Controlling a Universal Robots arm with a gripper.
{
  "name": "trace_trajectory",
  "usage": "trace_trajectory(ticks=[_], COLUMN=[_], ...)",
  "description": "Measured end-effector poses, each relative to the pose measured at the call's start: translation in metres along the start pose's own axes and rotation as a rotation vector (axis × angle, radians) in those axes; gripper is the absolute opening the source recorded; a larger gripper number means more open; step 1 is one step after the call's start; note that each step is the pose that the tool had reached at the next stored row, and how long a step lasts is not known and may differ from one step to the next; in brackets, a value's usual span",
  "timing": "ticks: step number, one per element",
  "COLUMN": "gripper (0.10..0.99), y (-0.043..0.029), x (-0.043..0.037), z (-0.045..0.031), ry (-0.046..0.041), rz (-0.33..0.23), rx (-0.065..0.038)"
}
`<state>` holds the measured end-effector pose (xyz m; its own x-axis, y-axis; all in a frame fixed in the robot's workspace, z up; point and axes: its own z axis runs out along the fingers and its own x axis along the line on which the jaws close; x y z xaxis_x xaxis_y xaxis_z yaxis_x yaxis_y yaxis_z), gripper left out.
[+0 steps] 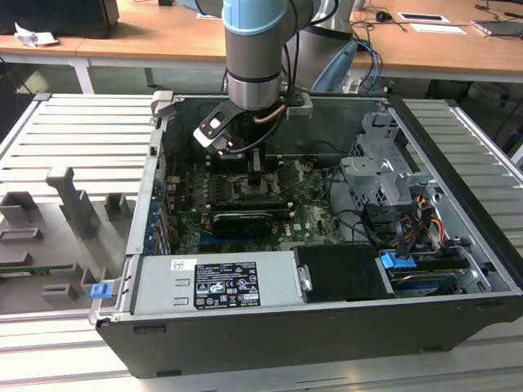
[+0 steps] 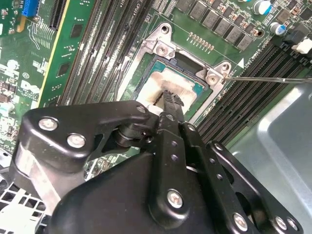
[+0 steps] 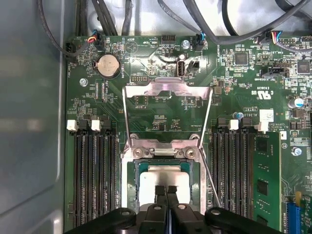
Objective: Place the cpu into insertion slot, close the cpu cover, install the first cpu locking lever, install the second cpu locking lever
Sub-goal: 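Place the cpu into insertion slot, then close the cpu cover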
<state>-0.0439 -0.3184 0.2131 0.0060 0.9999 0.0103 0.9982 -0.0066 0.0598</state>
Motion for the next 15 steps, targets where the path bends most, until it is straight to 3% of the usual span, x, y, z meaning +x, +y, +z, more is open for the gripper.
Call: trace_trajectory(ticks=[15], gripper=[0.106], y=[0.0004], x=[0.0001], z=[-0.0052], ry=[0.0], rz=[0.0], rx=[0.0])
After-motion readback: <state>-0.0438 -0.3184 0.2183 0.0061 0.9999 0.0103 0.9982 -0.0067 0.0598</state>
